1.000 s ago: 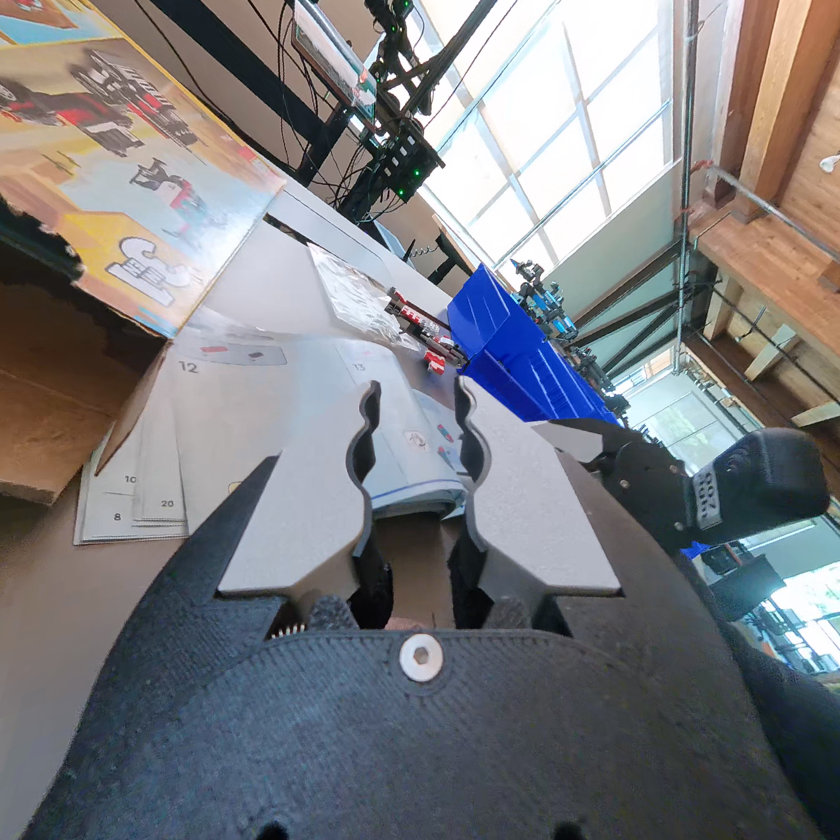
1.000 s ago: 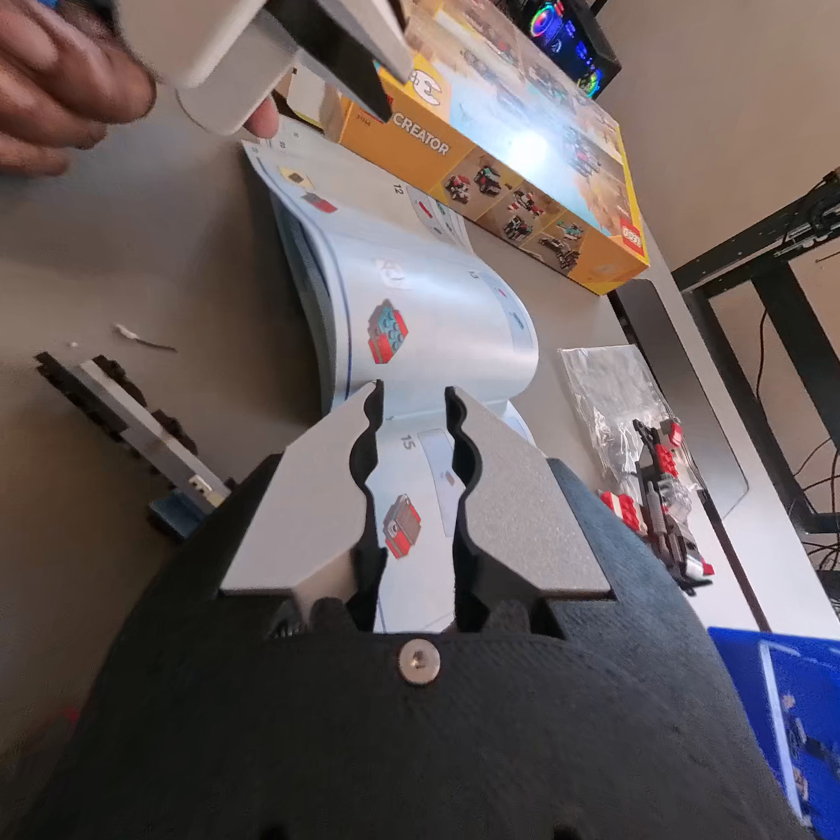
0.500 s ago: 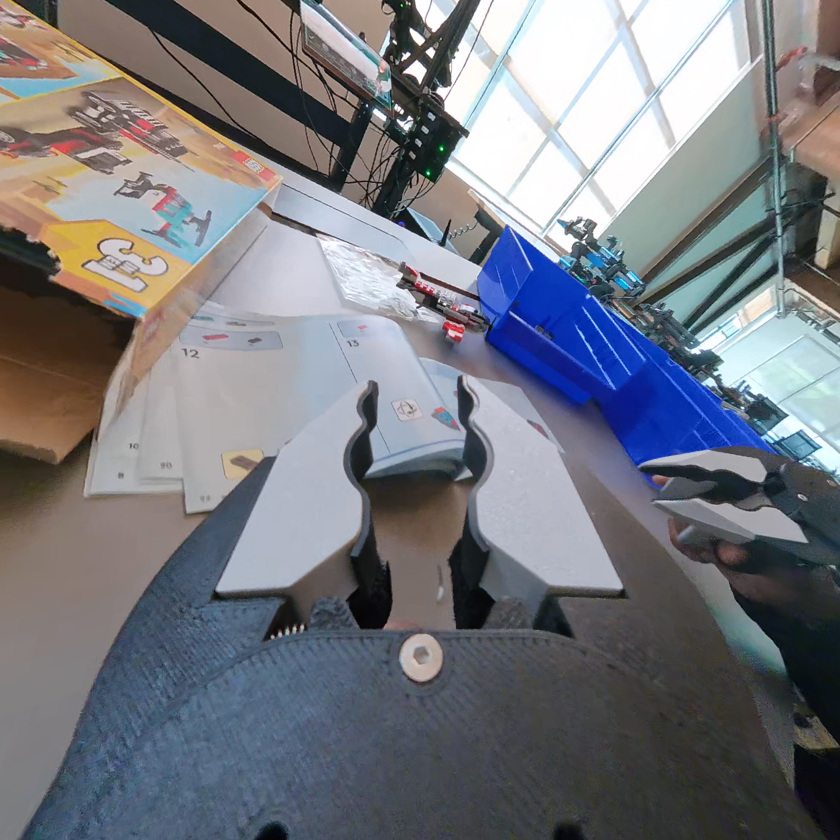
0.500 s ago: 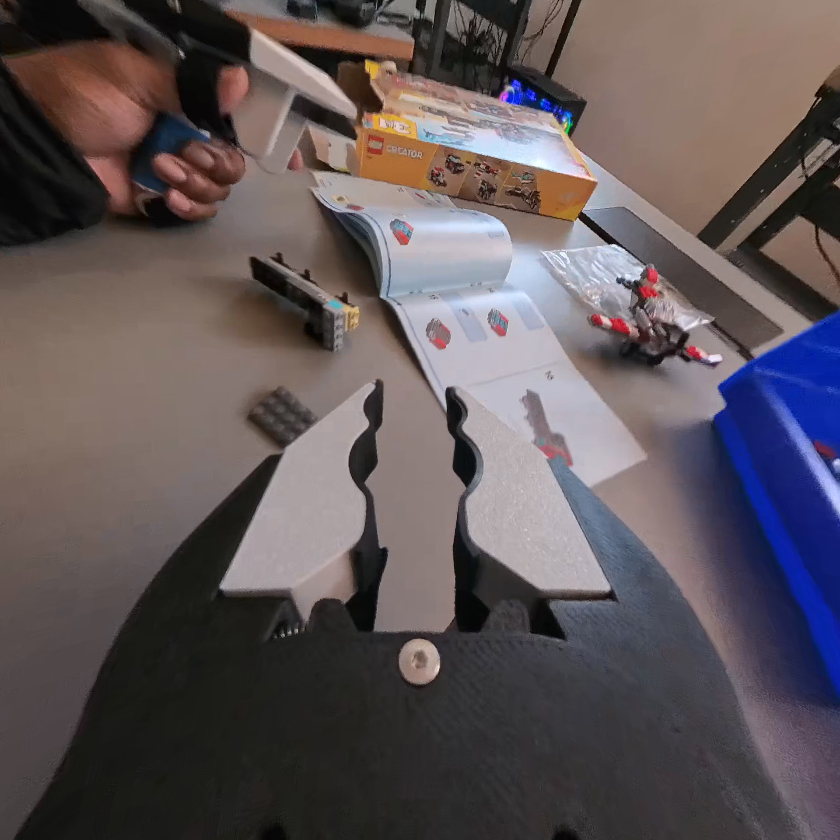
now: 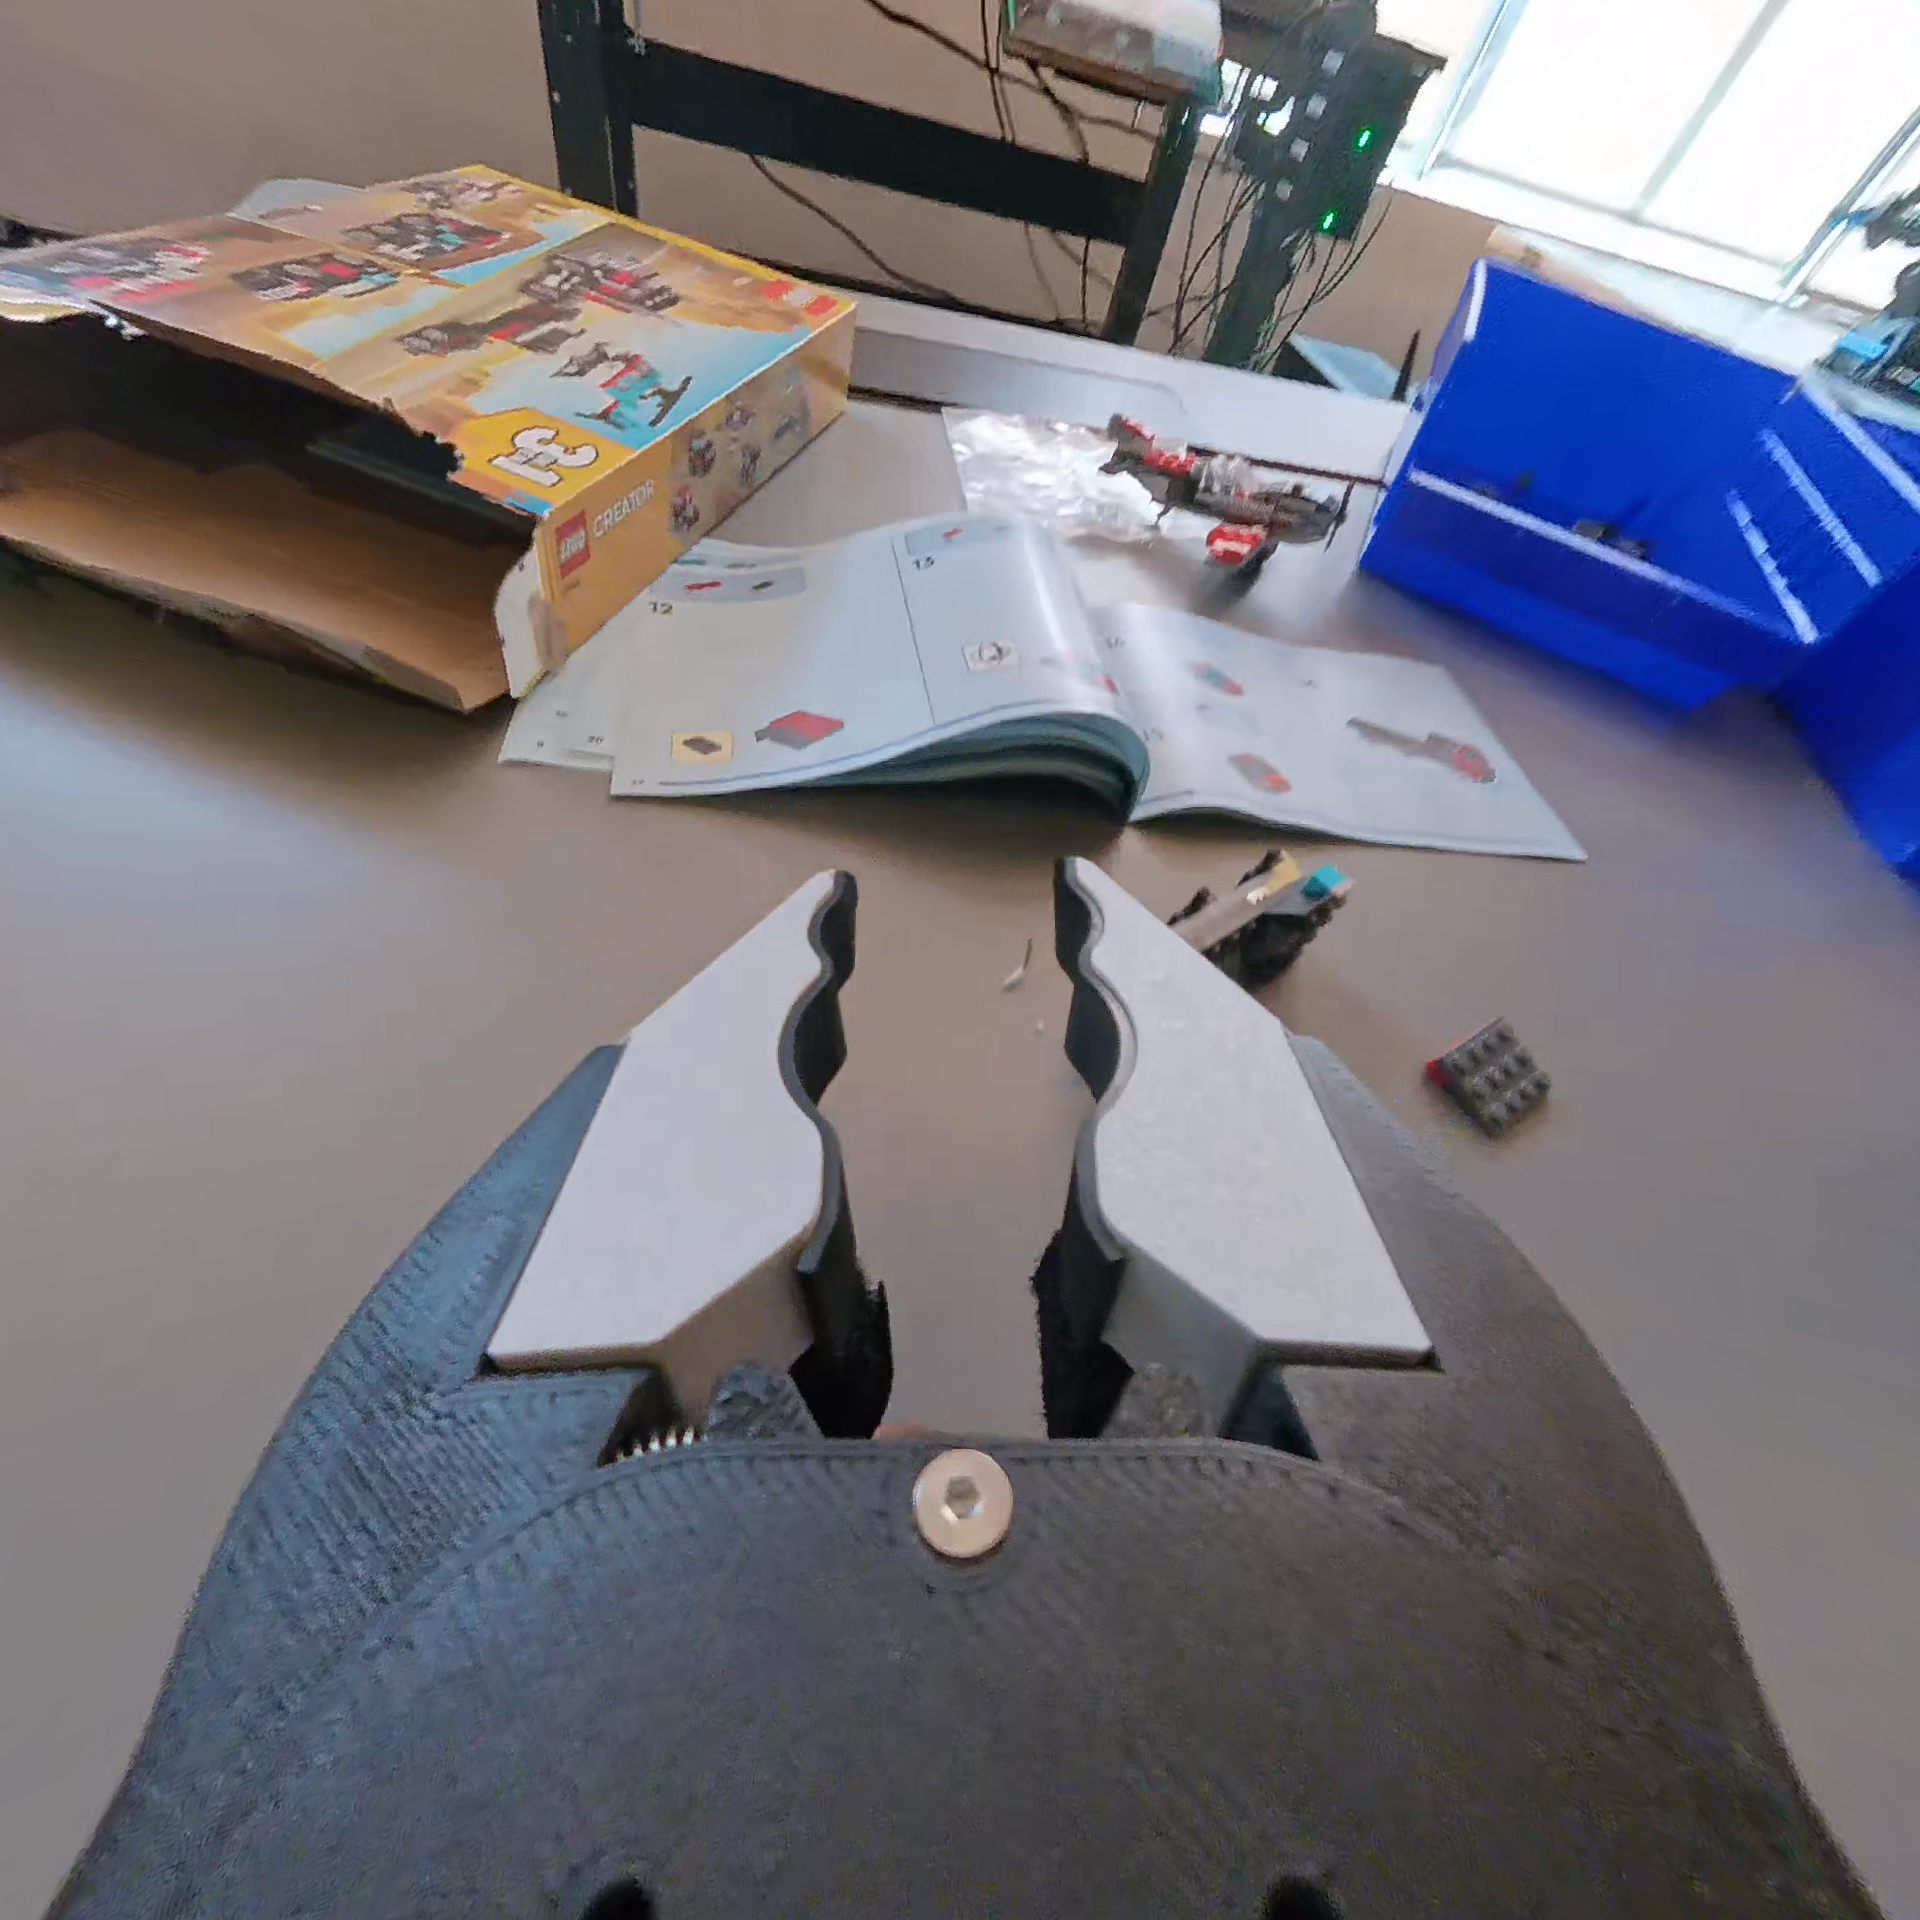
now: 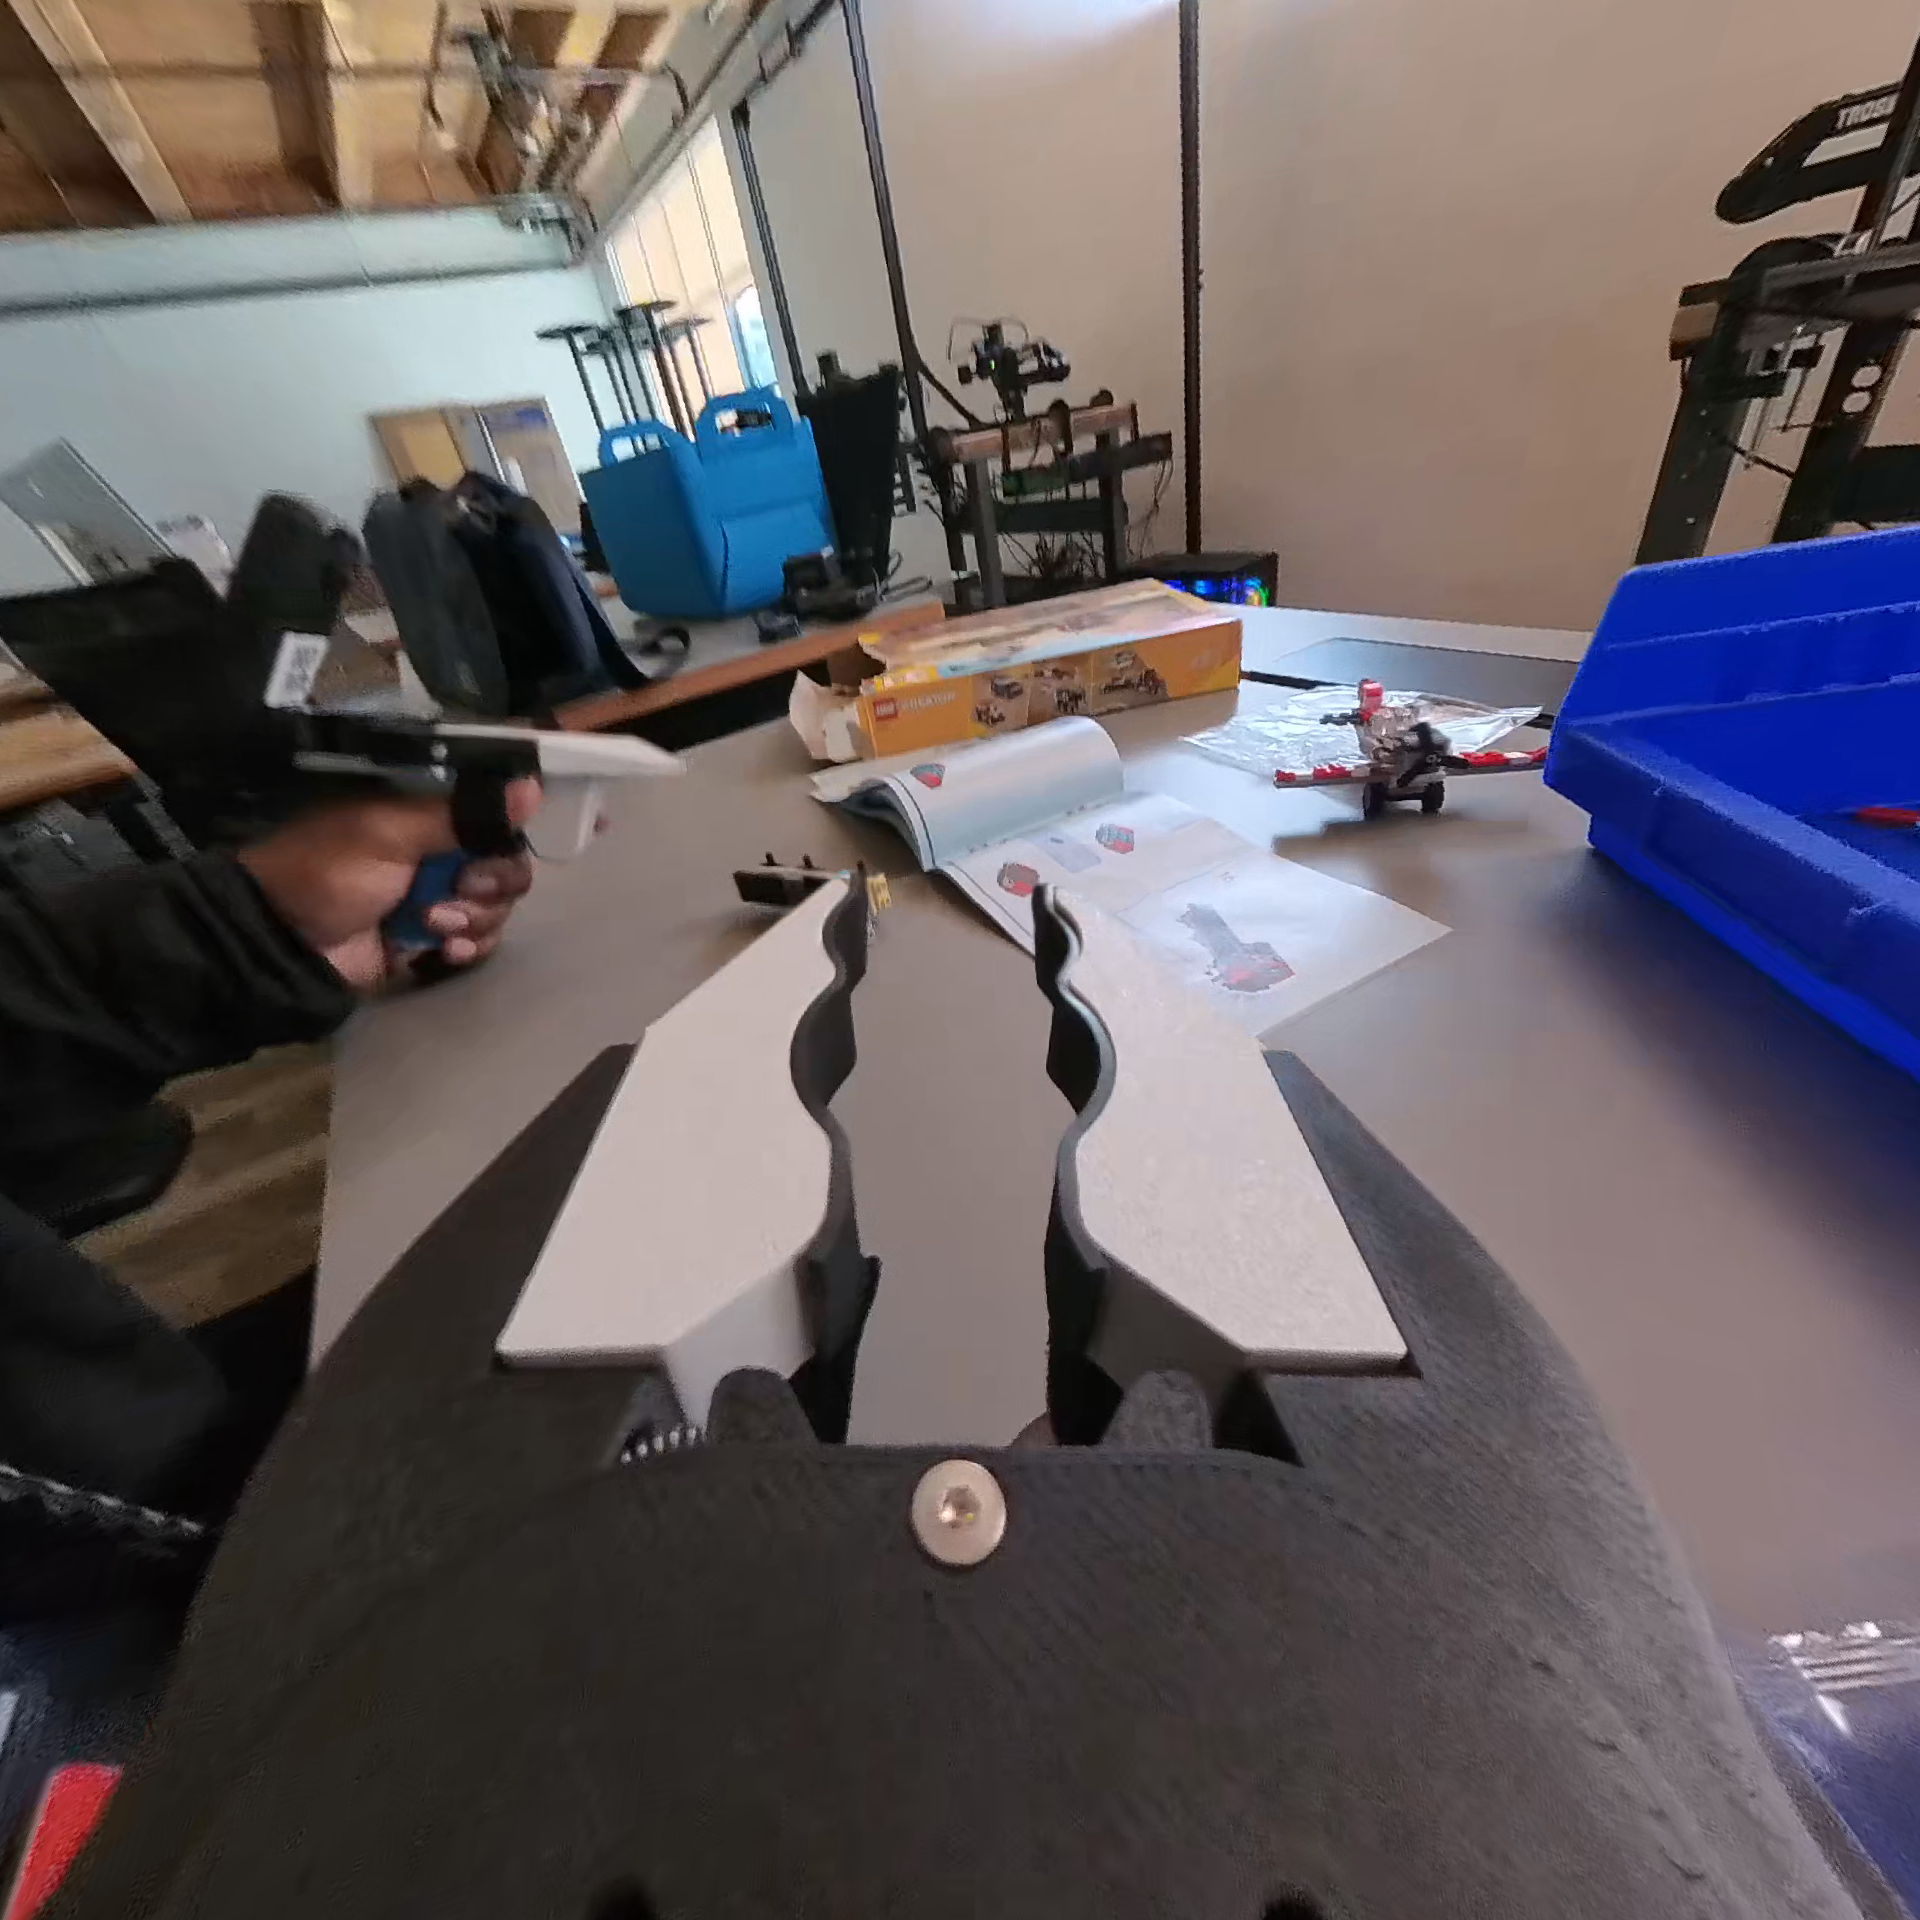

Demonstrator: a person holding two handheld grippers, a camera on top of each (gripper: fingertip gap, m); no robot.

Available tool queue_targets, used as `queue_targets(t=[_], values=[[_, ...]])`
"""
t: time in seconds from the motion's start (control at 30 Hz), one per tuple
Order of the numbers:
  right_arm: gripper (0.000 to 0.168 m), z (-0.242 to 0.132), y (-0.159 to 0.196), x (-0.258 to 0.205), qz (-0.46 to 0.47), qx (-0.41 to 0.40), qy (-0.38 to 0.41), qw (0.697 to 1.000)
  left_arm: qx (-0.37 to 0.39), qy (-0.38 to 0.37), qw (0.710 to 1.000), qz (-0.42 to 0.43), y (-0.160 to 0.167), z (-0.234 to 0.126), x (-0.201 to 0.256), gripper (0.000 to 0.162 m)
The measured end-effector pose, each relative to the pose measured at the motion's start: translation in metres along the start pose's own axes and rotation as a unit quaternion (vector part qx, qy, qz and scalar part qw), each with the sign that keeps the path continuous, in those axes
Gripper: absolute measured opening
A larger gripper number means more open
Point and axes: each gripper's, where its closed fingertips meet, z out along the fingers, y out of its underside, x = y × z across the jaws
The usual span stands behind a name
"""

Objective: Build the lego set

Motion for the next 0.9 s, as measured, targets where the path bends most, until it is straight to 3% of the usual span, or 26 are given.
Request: queue_targets(t=[0.17,0.33,0.63,0.9], values=[[0.035,-0.016,-0.011,0.007,0.056,0.047,-0.014,0.997,-0.026,-0.034,0.999,0.015,0.014,-0.014,-0.002,0.039],[0.035,-0.014,-0.001,-0.011,0.027,0.006,-0.048,0.998,-0.010,-0.045,0.998,0.030,0.012,-0.024,-0.001,0.038],[0.037,-0.013,0.000,0.002,0.068,0.004,-0.033,0.997,-0.054,-0.023,0.997,0.051,0.024,-0.015,0.008,0.038],[0.038,0.000,0.007,0.008,0.080,-0.026,-0.029,0.996,-0.045,0.018,0.999,-0.002,0.022,-0.017,0.008,0.038]])
